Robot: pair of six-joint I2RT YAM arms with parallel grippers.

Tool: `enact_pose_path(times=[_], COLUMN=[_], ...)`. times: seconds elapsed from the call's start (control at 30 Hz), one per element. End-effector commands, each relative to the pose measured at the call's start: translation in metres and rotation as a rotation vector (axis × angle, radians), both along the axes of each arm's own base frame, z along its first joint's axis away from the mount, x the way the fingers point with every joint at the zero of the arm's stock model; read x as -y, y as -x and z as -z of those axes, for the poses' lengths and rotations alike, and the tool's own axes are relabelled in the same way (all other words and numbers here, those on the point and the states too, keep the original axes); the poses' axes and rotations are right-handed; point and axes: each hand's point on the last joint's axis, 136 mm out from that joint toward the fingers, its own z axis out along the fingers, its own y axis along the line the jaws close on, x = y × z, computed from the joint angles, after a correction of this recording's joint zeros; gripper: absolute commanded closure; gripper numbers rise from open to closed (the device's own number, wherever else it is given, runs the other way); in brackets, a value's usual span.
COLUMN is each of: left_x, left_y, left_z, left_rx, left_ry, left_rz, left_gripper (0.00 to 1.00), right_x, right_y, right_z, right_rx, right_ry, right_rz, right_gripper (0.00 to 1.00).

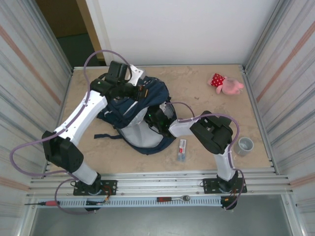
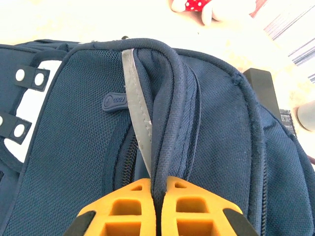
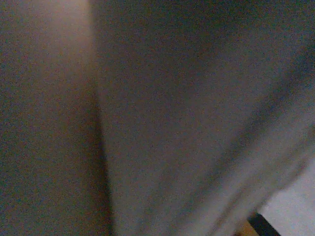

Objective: Pack books, pencil case, and school supplies into a backpack

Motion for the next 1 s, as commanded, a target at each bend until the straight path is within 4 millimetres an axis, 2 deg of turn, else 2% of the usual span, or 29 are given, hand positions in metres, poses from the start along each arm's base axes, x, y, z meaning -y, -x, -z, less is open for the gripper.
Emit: enact_pose_path(times=[0.0, 0.07, 0.13, 0.3, 0.37, 0.4, 0.5, 0.63, 0.77, 0.87, 0.97], left_x=[0.001, -0.004, -0.008, -0.019, -0.021, -0.021, -0.021, -0.019, -0.008, 0.004, 0.019], left_y=[-0.014, -0.015, -0.015, -0.018, -0.019, -0.019, -0.018, -0.012, -0.001, 0.011, 0.029], left_z=[-0.048, -0.045, -0.041, -0.033, -0.027, -0.025, -0.017, -0.003, 0.024, 0.062, 0.111], left_rx=[0.136, 0.141, 0.140, 0.149, 0.145, 0.143, 0.127, 0.131, 0.113, 0.079, 0.011], left_ry=[0.115, 0.104, 0.087, 0.041, 0.024, 0.017, 0.009, -0.039, -0.099, -0.155, -0.201], left_rz=[-0.020, -0.039, -0.049, -0.069, -0.070, -0.069, -0.066, -0.058, -0.034, -0.009, 0.014], left_gripper=[1.00, 1.00, 1.00, 1.00, 1.00, 1.00, 1.00, 1.00, 1.00, 1.00, 1.00], right_x=[0.002, 0.009, 0.016, 0.038, 0.047, 0.050, 0.063, 0.096, 0.137, 0.173, 0.198], right_y=[0.006, 0.017, 0.026, 0.053, 0.063, 0.066, 0.077, 0.097, 0.121, 0.136, 0.145], right_z=[-0.002, -0.001, 0.000, 0.004, -0.001, -0.004, -0.027, -0.063, -0.094, -0.112, -0.130], right_rx=[-0.030, -0.058, -0.084, -0.146, -0.152, -0.147, -0.095, -0.028, 0.019, 0.071, 0.149], right_ry=[-0.017, 0.018, 0.056, 0.106, 0.117, 0.126, 0.161, 0.224, 0.273, 0.346, 0.398], right_rz=[0.045, 0.045, 0.027, 0.000, -0.007, -0.010, -0.043, -0.067, -0.044, -0.009, -0.004], right_gripper=[0.64, 0.52, 0.45, 0.34, 0.21, 0.18, 0.17, 0.18, 0.18, 0.18, 0.19])
